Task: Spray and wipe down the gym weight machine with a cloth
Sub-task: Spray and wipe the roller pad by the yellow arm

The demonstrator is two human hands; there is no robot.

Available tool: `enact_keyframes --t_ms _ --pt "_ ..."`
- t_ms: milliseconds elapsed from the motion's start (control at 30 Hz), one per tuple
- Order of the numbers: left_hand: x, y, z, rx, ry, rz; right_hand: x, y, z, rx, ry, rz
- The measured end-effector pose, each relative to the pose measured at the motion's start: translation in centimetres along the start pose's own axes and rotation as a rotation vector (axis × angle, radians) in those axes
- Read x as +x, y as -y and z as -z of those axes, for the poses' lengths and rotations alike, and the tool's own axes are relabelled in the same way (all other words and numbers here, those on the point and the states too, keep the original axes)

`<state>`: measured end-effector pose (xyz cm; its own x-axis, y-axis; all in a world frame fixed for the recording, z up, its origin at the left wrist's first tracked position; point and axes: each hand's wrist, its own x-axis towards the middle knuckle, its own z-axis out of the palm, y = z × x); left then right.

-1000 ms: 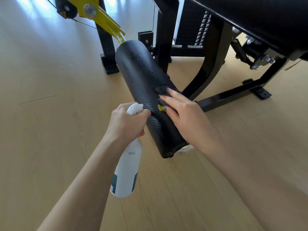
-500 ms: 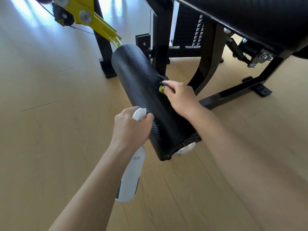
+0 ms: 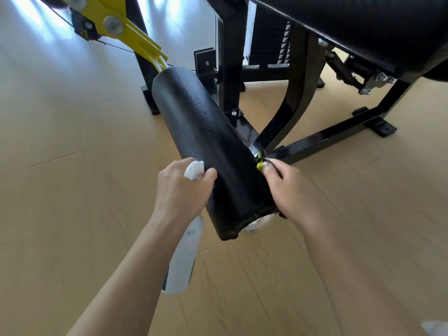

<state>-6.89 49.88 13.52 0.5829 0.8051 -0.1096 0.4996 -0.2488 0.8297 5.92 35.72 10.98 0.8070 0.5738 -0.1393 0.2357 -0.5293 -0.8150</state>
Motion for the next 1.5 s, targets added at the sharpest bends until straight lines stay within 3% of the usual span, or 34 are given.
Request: enact_keyframes --t_ms 233,300,467,567,667,833,1000,1200,1500 --pt "0.1 -0.2 -0.1 0.012 0.002 0.002 8.0 -0.1 -1.4 0.136 0.21 -0.305" --pt "0.1 -0.1 0.0 0.019 0.009 0.014 5.9 -0.1 -0.8 0.076 0.144 -0.238" --pt "0.1 0.9 0.6 -0.06 0.098 0.08 -4.5 1.0 -1.8 -0.079 -0.219 0.054" --pt "0.0 1.9 1.0 -0.101 0.143 0.142 -5.7 2.0 -4.4 -0.318 -0.299 0.279" --pt "0.3 2.6 1.4 -0.097 0.139 0.184 -1.5 3.8 -5.1 -0.496 -0.204 0.439" --pt "0.5 2.2 1.8 -0.12 0.097 0.149 7.3 7.7 -5.7 -0.536 0.038 0.457" --pt "1.1 1.6 1.7 -0.131 0.016 0.048 4.3 6.8 -4.8 -0.489 0.034 0.448" --pt "1.7 2.5 1.0 -0.138 0.021 0.031 -3.6 2.9 -4.5 -0.541 -0.144 0.477" --pt "1.9 2.5 1.1 -0.131 0.046 0.049 8.9 8.5 -7.4 -0.69 0.118 0.597"
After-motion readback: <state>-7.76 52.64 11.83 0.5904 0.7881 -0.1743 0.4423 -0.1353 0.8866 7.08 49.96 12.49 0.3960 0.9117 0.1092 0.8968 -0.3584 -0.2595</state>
